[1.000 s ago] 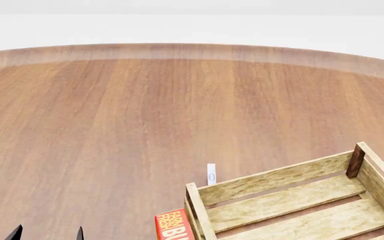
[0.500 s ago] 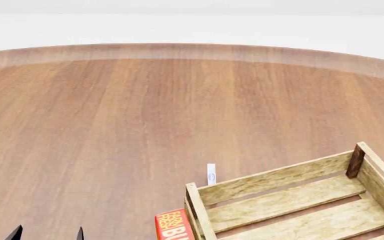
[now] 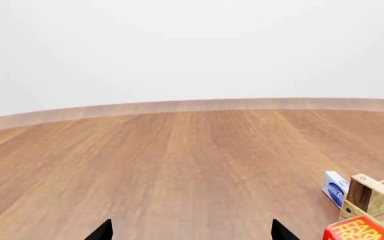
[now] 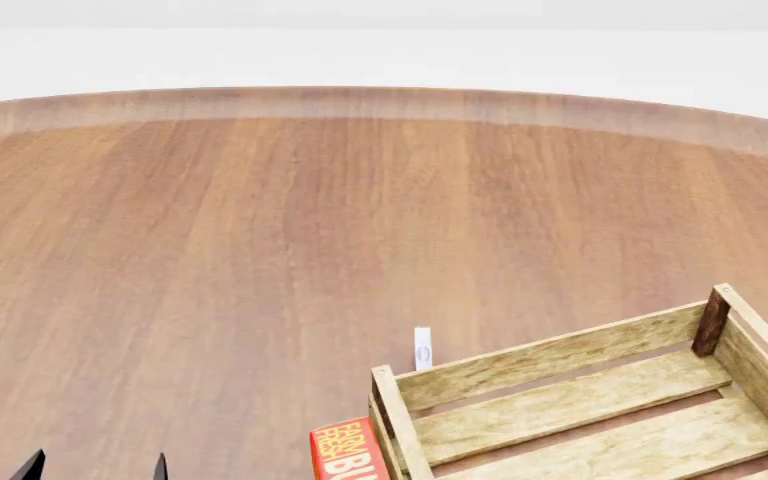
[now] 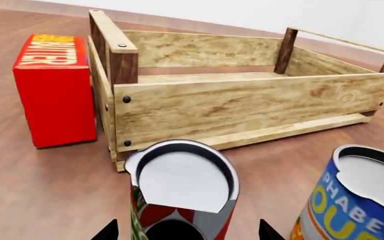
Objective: Pick up the tomato sauce, and put it in the wooden tray.
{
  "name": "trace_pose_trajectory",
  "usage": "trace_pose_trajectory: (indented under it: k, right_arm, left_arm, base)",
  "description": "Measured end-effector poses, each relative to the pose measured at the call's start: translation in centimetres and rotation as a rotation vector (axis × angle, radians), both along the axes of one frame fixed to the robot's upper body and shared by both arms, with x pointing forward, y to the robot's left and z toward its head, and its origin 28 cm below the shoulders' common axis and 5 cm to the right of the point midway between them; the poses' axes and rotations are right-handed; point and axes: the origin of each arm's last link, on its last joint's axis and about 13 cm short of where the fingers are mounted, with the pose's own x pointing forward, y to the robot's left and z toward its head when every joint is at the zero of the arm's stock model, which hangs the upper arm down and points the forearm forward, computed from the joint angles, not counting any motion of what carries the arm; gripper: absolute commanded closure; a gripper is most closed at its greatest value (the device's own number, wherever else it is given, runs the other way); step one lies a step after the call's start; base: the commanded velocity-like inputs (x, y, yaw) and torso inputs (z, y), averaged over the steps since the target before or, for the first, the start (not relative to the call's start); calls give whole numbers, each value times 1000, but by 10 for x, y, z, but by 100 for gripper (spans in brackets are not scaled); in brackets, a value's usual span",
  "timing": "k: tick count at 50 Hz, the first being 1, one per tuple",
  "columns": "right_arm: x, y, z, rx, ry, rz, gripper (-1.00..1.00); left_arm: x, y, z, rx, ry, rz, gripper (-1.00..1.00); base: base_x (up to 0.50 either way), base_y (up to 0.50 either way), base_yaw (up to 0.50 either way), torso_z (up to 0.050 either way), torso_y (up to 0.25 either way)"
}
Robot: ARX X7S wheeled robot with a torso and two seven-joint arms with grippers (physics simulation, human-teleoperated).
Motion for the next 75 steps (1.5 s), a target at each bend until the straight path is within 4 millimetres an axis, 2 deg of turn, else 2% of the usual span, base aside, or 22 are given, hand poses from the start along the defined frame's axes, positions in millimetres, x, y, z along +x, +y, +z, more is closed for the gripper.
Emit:
trace_pose_trajectory:
  k: [25,26,49,59,75]
  right_arm:
    - [2,0,-2,-4,5,7,-100]
    - [2,0,-2,-4,5,8,100]
    - [-2,0,2,20,0,9,100]
    - [-16,3,25,51,-64,47,100]
    - [-44,8,73,12,-343,104,100]
  left_arm:
    - [1,0,-1,0,0,0,-100]
    - [1,0,-1,1,0,0,-100]
    - [0,0,0,2,0,-1,-100]
    - [1,0,-1,2,0,-1,-100]
    - [1,0,-1,1,0,0,-100]
  base:
    - [0,0,0,0,0]
    - [0,0,0,0,0]
    - [0,0,0,0,0]
    - [0,0,0,0,0]
    - [0,0,0,0,0]
